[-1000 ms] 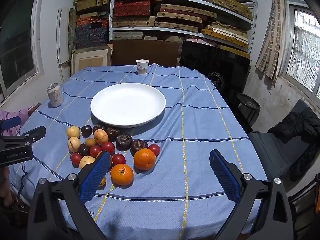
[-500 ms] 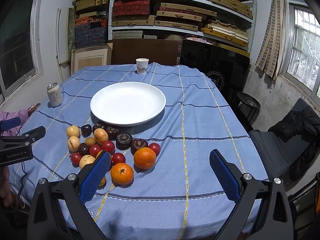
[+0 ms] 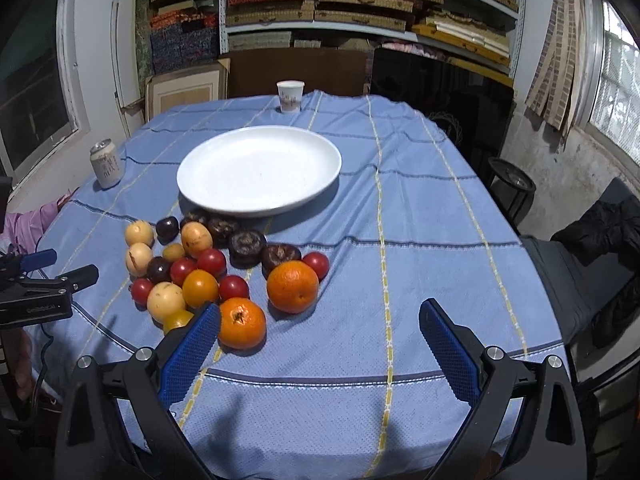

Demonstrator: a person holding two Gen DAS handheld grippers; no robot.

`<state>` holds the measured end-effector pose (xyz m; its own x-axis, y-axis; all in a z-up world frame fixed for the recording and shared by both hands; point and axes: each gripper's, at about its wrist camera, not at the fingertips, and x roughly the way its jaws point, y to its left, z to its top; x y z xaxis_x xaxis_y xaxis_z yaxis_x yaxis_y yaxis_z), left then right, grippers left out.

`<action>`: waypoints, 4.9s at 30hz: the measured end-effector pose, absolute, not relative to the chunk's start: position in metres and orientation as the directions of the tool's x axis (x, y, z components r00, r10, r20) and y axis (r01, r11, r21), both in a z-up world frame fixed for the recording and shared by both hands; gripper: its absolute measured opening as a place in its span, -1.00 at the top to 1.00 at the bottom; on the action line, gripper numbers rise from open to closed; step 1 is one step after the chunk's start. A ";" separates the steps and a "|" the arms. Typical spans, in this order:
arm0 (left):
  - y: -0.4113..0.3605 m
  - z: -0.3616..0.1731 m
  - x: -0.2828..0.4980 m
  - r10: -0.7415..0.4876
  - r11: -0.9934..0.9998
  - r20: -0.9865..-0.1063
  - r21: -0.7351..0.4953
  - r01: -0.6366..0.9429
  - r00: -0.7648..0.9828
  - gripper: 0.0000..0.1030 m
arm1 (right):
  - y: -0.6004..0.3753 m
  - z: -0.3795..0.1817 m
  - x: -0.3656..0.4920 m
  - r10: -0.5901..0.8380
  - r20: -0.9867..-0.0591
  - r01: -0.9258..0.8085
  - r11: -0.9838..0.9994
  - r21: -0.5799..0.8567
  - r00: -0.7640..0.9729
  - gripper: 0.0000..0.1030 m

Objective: Organize fruits
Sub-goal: 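Move both tools toward the fruit cluster in front of the plate, then grasp the striped melon-pear with the left tool while the right tool grasps an orange, then carry both fruits over the white plate and open both tools to release, then grasp a large orange with the right tool from the cluster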

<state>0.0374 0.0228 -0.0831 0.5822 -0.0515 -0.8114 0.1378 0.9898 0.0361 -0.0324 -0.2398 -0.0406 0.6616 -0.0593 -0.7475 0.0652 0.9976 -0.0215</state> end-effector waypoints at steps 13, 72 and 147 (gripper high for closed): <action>0.004 -0.119 0.086 -0.135 0.988 -0.818 -0.065 0.143 0.559 -0.45 | -0.246 -0.058 -0.017 -0.087 -0.782 0.053 0.996 -0.070 0.617 -0.93; -0.009 -0.030 0.137 -0.337 0.937 -0.678 -0.171 0.305 0.653 0.21 | -0.255 -0.022 0.112 0.145 -0.703 -0.105 0.989 0.101 0.696 0.09; -0.011 -0.111 0.037 -0.318 0.916 -0.777 -0.104 0.388 0.543 -0.90 | -0.203 -0.104 0.000 0.223 -0.736 -0.214 0.971 0.108 0.639 0.12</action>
